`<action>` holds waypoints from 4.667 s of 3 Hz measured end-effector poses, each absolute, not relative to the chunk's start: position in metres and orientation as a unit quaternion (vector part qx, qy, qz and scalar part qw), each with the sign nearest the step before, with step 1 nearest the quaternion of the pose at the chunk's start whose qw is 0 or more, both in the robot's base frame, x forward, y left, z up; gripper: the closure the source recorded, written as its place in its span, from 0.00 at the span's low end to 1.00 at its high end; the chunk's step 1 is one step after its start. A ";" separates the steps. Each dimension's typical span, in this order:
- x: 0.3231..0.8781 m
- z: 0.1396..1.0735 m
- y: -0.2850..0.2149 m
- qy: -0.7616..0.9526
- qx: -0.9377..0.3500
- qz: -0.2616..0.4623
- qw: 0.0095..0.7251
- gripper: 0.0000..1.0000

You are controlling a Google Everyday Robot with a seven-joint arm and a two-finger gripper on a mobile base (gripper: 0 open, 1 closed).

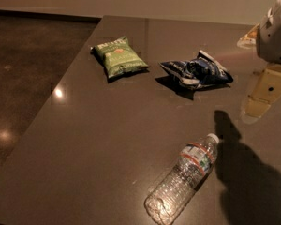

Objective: Place water bottle upright

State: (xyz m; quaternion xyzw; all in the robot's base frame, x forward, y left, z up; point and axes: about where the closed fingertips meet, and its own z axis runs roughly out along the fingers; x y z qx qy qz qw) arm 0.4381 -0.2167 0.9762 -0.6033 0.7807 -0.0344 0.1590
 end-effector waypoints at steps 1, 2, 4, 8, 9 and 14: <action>0.438 0.976 -0.217 0.781 -0.603 -0.034 0.159 0.00; 0.438 0.977 -0.215 0.777 -0.607 -0.031 0.161 0.00; 0.398 0.950 -0.195 0.722 -0.678 0.000 0.138 0.00; 0.337 0.864 -0.149 0.541 -0.837 0.028 0.072 0.00; 0.339 0.852 -0.141 0.512 -0.857 0.030 0.051 0.26; 0.394 0.951 -0.138 0.380 -0.901 -0.153 0.142 1.00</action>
Offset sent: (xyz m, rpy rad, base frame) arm -0.0024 0.0023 -0.0029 0.0163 0.0266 0.0306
